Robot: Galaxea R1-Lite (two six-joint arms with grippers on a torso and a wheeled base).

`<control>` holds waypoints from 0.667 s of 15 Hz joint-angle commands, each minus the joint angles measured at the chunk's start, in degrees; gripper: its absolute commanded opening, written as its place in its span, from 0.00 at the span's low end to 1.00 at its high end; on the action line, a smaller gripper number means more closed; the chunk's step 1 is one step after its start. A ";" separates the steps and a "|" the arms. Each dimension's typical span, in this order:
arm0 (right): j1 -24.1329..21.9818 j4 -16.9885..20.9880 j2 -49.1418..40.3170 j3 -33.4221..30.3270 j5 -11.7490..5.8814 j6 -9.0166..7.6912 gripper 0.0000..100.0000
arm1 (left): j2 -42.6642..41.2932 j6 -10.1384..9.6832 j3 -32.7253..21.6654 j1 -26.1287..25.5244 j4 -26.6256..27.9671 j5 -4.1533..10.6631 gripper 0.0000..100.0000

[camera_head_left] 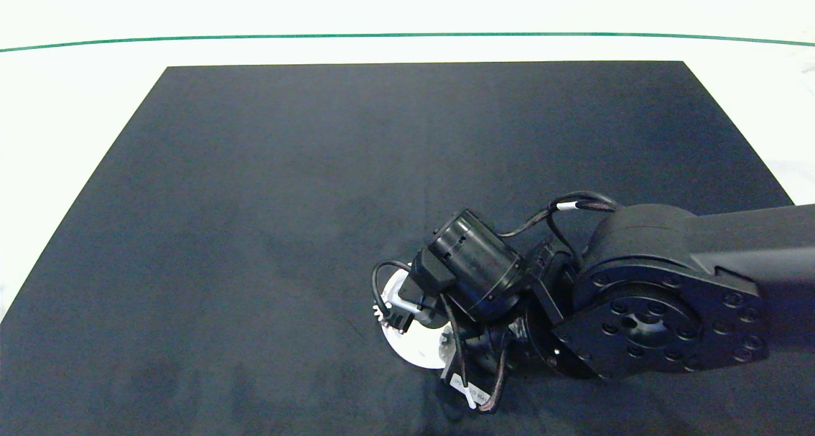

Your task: Remove an incorrectly installed larger gear and replace it with the correct smaller gear

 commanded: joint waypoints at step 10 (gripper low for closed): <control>0.30 0.22 -2.51 0.11 -0.27 -0.12 0.43 | -0.16 0.06 -0.01 0.03 0.27 0.01 1.00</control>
